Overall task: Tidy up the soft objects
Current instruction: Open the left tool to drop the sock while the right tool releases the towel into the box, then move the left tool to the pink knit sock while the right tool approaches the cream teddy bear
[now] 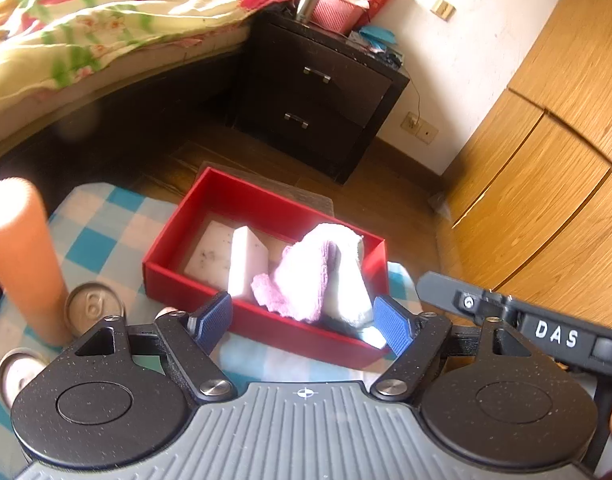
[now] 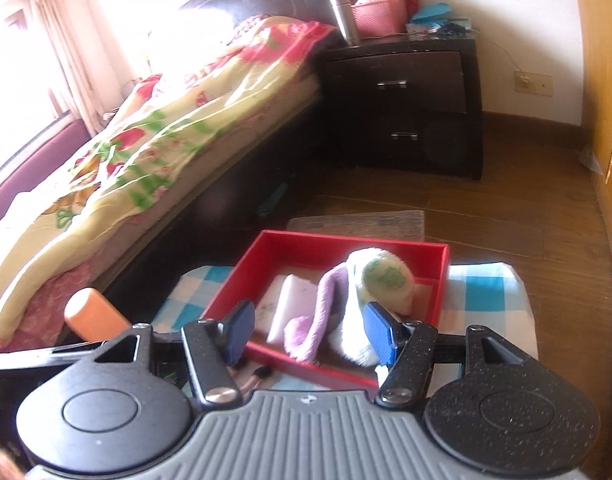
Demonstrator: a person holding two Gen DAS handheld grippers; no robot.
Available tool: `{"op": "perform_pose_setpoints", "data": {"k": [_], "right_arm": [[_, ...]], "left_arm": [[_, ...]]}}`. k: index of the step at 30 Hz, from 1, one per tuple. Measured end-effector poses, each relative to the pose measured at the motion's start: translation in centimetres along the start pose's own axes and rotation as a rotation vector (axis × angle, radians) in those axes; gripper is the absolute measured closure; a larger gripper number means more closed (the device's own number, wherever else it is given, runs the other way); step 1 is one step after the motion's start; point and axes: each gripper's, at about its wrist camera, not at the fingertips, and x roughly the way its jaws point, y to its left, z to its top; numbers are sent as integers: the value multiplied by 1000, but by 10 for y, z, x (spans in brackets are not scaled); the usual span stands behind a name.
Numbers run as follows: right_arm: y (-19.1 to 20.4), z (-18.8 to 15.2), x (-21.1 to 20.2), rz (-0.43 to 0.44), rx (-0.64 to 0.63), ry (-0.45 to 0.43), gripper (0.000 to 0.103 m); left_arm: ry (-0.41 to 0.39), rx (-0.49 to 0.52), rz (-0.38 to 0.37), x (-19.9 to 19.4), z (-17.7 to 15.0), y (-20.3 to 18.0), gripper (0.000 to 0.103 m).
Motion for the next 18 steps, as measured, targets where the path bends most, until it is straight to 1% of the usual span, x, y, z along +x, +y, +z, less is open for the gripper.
{"op": "perform_pose_setpoints", "data": {"k": [4, 11, 18], "right_arm": [[7, -18, -19, 17, -3, -1, 65], [4, -62, -37, 5, -19, 66, 65], [-4, -90, -45, -2, -10, 110, 65]], "left_arm": [[13, 13, 1, -14, -17, 1, 26], [85, 51, 12, -27, -60, 7, 26], [125, 65, 37, -31, -83, 13, 26]]}}
